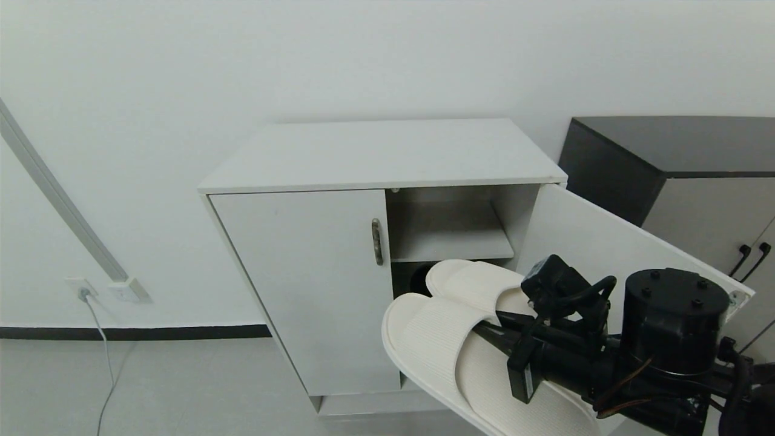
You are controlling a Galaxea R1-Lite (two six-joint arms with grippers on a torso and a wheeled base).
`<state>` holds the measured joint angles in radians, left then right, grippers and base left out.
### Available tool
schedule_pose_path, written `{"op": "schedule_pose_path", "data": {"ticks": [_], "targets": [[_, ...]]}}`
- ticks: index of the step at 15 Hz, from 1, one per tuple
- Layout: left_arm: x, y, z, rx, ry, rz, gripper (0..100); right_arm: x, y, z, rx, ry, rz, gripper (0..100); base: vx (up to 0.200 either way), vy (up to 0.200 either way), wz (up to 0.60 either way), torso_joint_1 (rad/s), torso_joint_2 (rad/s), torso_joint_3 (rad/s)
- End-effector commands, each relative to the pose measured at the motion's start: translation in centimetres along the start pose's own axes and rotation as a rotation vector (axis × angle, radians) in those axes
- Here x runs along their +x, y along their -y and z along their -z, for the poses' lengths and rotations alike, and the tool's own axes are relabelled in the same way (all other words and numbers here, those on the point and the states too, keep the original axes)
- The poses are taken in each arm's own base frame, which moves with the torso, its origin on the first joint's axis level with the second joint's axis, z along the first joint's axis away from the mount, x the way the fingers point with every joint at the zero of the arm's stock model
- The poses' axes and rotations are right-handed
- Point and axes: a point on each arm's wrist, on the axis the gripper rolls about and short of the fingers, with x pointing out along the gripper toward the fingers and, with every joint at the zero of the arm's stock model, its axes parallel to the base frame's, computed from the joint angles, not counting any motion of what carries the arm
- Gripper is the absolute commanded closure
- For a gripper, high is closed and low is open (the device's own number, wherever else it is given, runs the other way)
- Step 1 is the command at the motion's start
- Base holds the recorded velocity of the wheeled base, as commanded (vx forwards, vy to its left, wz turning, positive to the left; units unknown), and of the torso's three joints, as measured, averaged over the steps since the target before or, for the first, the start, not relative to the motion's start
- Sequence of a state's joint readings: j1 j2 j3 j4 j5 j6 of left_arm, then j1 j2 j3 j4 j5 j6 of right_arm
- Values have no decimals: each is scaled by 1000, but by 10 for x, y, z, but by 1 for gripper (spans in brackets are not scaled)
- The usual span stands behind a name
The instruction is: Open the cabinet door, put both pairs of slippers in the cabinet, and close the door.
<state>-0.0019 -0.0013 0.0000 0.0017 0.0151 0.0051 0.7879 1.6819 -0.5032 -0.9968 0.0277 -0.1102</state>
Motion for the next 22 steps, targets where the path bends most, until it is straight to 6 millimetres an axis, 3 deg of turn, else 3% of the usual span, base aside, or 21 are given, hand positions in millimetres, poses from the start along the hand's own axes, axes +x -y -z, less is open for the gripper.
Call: {"op": "schedule_pose_path", "data": {"ticks": [1,17,22], "targets": [[0,0,0,0,-1,-1,100,2,0,3,0,-13,-2,100,0,0,0,-168,496,315],[0,0,0,0,-1,-1,100,1,-1,5,0,-19,-6,100,0,0,0,-94,455,356],[0,0,0,1,-1,-1,100,1,-1,5,-2,-22,-4,100,0,0,0,0,69,71]]}}
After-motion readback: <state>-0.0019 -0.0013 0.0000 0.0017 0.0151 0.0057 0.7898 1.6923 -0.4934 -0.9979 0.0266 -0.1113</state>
